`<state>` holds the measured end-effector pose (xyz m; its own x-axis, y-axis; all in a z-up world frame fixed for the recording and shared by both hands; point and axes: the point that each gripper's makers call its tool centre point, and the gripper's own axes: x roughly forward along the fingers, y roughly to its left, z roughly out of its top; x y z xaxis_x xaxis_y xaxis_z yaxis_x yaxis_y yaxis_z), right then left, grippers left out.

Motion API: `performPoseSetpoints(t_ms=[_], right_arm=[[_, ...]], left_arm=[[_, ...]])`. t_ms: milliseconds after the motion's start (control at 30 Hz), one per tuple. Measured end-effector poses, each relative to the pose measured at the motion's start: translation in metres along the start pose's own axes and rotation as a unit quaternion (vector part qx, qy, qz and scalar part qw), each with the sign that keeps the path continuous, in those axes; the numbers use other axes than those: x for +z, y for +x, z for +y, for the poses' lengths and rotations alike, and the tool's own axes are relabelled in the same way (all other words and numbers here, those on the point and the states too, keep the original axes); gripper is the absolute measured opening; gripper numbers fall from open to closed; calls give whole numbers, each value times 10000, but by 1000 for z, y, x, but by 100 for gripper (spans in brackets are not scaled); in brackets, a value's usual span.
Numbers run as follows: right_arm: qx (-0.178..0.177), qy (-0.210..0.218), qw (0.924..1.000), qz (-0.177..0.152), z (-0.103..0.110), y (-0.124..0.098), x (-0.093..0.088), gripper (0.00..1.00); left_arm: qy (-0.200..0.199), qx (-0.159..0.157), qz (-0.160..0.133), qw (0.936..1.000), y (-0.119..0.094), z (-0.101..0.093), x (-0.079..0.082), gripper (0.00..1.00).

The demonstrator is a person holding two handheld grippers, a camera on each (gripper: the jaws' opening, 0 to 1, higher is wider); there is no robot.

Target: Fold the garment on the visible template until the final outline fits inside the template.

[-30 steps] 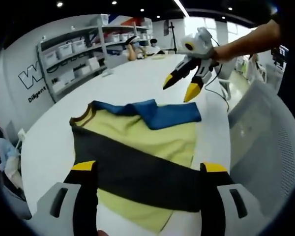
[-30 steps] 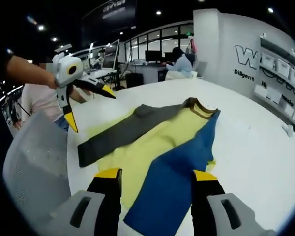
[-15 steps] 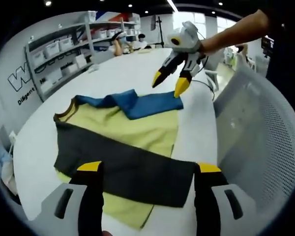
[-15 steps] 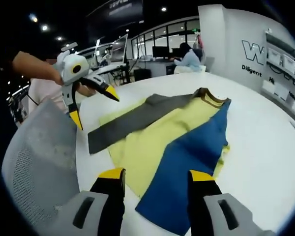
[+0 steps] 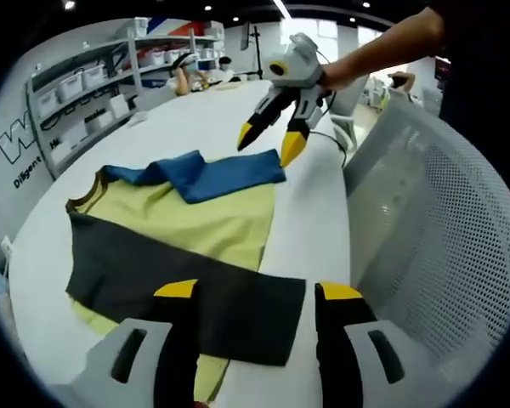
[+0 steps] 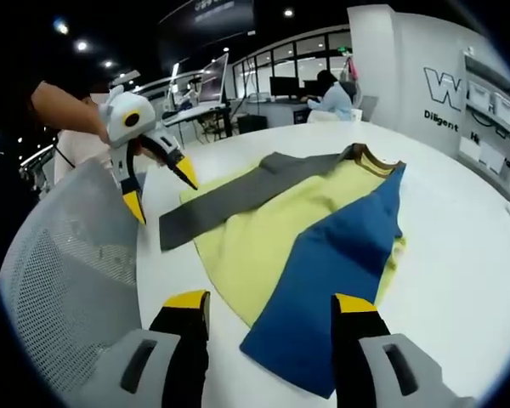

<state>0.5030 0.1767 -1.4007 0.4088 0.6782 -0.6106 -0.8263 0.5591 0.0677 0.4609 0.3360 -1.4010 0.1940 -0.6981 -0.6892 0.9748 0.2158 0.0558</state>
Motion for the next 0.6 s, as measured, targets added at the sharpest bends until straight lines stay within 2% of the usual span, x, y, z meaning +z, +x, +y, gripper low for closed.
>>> performPoseSetpoints(t_ms=[67,300,400,533,600], right_arm=[[5,-7,10000,-24,1,0,0,60],[65,47,10000,-39,5,1,-3,60],[105,49,9999,49,8,4,-10,61],[166,101,9998,93,11,6,-13,60],[197,126,9997,94,13,7,-12,59]], left_arm=[[-20,-61,6,10000,4,-4,-1,48],[-23,-189,55,9998,15,-13,-4,37],[-75,-242,87,9996,20,-17,-6,35],[9,-242,185,9995,26,-20,-10,31],[132,-235,264,9993,29,-21,-12,27]])
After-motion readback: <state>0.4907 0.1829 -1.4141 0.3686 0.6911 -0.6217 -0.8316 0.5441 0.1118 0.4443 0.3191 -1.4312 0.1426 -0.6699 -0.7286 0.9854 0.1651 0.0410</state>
